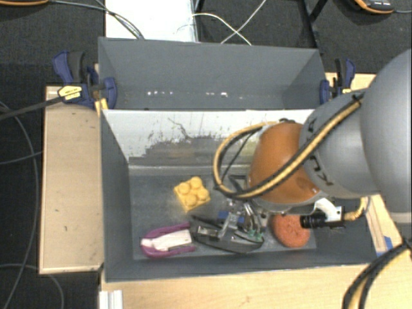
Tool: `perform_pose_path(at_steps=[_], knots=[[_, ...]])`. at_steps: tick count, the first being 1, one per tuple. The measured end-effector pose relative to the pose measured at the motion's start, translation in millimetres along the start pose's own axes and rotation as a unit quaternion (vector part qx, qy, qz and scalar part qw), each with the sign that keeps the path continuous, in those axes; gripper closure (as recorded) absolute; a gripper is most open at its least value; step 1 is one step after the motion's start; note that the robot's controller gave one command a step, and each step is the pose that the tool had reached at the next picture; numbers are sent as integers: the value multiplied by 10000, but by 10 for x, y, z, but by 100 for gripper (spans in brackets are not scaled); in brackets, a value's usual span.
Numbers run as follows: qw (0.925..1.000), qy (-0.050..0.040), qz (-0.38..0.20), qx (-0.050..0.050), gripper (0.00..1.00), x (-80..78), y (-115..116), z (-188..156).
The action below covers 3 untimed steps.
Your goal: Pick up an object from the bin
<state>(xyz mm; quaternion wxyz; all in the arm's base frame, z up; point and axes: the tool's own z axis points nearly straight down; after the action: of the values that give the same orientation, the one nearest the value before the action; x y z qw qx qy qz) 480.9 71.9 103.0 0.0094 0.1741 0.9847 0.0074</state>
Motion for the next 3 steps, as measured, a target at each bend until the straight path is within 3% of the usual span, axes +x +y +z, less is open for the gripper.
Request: perform_pose_path(at_steps=[3], knots=[[10000,12,-15,9,100,1,-3,-302]])
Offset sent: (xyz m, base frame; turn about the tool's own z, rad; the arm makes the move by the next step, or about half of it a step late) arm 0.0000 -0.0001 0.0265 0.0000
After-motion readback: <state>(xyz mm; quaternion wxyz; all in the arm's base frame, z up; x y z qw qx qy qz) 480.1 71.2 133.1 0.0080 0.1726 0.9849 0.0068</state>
